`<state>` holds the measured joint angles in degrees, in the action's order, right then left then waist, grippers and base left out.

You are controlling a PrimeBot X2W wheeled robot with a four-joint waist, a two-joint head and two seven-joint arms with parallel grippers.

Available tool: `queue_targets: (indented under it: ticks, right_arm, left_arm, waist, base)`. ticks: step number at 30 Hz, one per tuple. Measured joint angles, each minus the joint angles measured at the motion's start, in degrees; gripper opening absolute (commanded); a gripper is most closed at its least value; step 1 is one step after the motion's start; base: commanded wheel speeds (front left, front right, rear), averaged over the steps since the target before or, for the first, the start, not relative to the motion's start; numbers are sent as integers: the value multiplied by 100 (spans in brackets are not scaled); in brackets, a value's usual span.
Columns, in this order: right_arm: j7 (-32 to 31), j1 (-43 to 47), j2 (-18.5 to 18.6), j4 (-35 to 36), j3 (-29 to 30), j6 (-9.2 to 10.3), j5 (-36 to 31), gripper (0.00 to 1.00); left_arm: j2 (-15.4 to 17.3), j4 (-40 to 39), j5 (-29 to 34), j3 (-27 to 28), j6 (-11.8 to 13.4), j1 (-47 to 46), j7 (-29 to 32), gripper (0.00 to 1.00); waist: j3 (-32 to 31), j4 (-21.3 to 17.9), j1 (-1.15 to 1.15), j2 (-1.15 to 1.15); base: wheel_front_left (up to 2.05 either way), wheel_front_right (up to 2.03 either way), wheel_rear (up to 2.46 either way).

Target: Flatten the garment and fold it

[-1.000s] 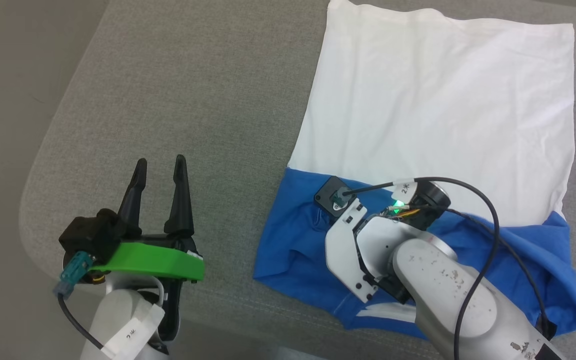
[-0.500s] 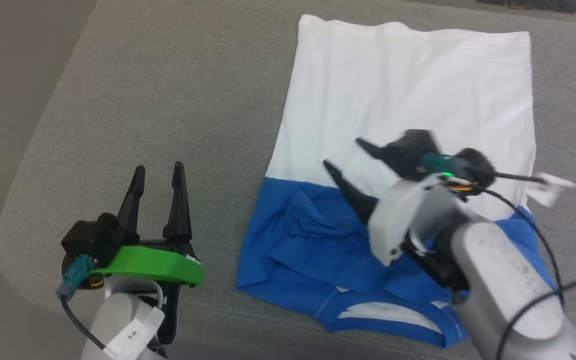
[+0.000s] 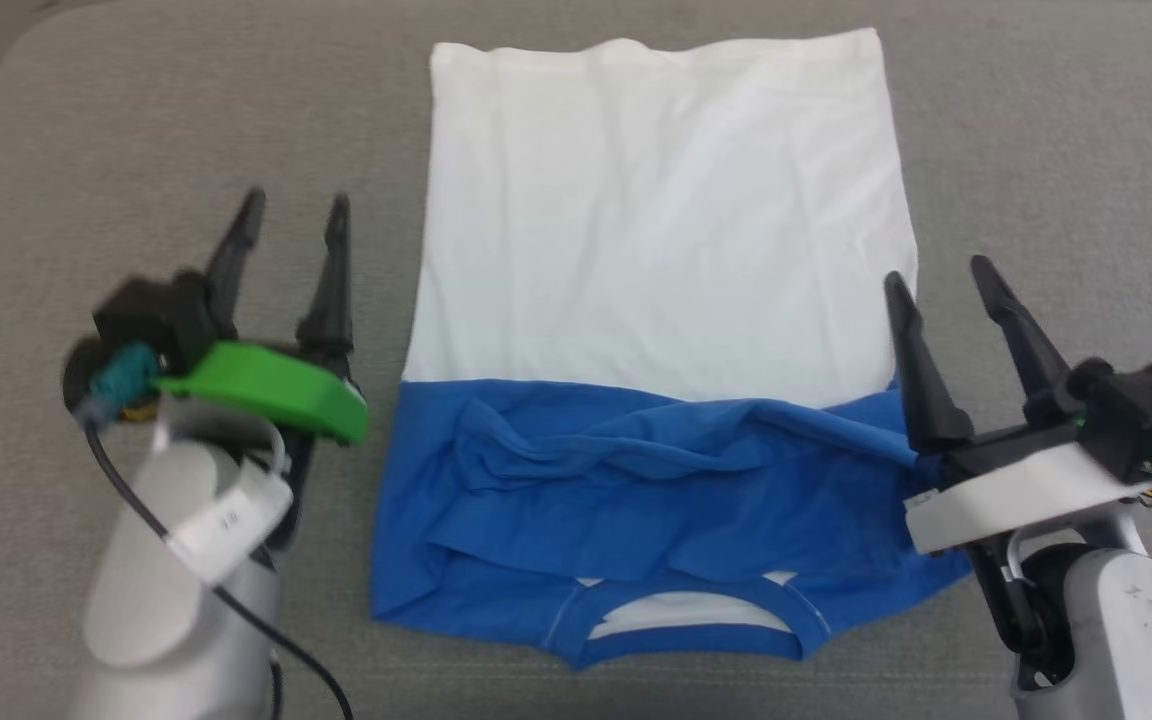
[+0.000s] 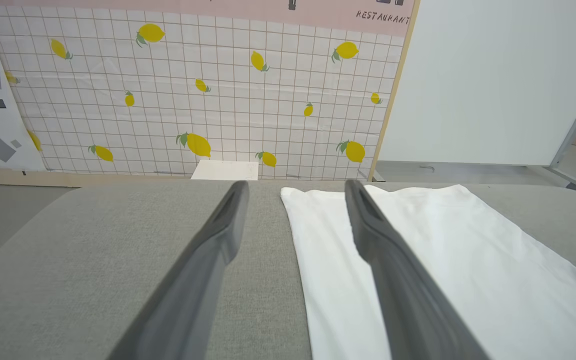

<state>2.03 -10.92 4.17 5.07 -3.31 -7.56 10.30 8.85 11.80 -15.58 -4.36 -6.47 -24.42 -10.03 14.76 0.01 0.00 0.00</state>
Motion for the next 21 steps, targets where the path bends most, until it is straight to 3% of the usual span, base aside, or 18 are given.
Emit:
queue_targets:
  ticks: [4, 10, 18, 21]
  right_arm:
    - [207, 58, -45, -4, 260, 0, -36, 100]
    - [364, -97, -103, -29, 172, 0, 29, 100]
    - [654, -380, -113, -98, -21, 0, 366, 100]
    - [764, -454, -113, -113, -73, 0, 457, 100]
  left_arm:
    - [411, 193, -124, -42, -55, -811, 522, 100]
    - [1256, 511, -505, -207, -62, -2082, 1837, 100]
    - [1693, 880, -829, -199, -34, -3327, 3454, 100]
    - [1778, 978, -831, -194, 124, -3671, 3955, 100]
  waist:
    - [216, -245, 0, 0]
    - [694, -624, 0, 0]
    - [1380, -1118, 1, 0]
    - [1636, -1304, 1, 0]
  base:
    - [0, 0, 0]
    - [0, 0, 0]
    - [0, 0, 0]
    - [0, 0, 0]
